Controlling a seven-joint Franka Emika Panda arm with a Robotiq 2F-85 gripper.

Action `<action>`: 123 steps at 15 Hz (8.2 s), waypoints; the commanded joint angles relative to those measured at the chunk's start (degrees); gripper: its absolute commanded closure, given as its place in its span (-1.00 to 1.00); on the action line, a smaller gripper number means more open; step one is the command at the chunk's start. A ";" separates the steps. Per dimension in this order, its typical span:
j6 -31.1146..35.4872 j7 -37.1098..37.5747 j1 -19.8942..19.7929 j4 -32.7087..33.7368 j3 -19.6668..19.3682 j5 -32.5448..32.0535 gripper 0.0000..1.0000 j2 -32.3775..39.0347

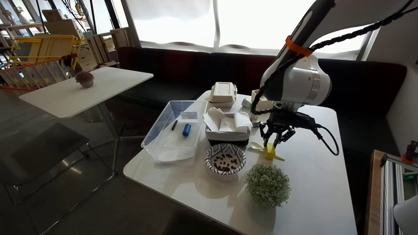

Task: Stack the yellow block onto the white block

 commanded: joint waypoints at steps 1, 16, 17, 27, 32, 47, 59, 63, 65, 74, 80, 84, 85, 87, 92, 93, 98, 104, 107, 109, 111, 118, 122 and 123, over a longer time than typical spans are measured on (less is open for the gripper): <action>1.98 0.95 0.68 -2.91 -0.19 0.34 0.82 -3.10; 2.78 3.87 -4.93 -4.69 0.15 1.06 0.82 -11.69; 2.36 4.37 -5.60 -2.76 -0.47 2.83 0.82 -12.05; 14.62 5.72 -7.68 10.96 -2.11 8.36 0.82 -3.58; 17.56 9.19 -9.88 12.45 -0.19 -1.61 0.82 2.45; 43.35 11.28 -5.34 7.20 2.85 -4.12 0.82 2.91; 69.65 7.47 -1.61 1.09 8.37 1.50 0.32 7.95; 69.88 7.11 -1.61 1.07 8.37 1.54 0.32 8.20; 69.88 7.05 -1.60 1.07 8.37 1.54 0.32 8.20; 69.88 6.96 -1.60 1.07 8.36 1.54 0.32 8.20; 72.76 7.45 -1.47 2.26 8.41 1.16 0.82 10.50; 76.96 7.79 -1.60 4.36 8.63 0.87 0.82 13.62; 77.97 8.02 -1.73 5.09 8.67 0.70 0.82 14.81; 79.82 8.09 -1.87 6.62 8.71 0.33 0.82 17.41; 82.37 6.73 -1.78 10.27 8.64 -0.84 0.82 23.31; 82.93 6.47 -1.74 10.99 8.63 -1.18 0.82 24.46; 83.95 4.07 -1.56 14.12 8.50 -2.47 0.82 29.05; 82.27 3.55 2.83 16.27 4.10 -3.38 0.82 31.53; 82.32 3.86 4.46 16.52 2.60 -3.15 0.82 32.24; 82.91 3.52 4.83 16.02 2.46 -2.34 0.82 32.14; 82.93 4.62 6.72 14.95 0.97 -2.23 0.82 31.78; 82.93 8.13 13.59 11.37 -4.37 -0.87 0.82 31.26; 82.93 9.15 15.09 9.67 -5.48 0.04 0.82 31.19; 82.93 9.16 15.38 9.30 -5.74 -0.21 0.82 31.39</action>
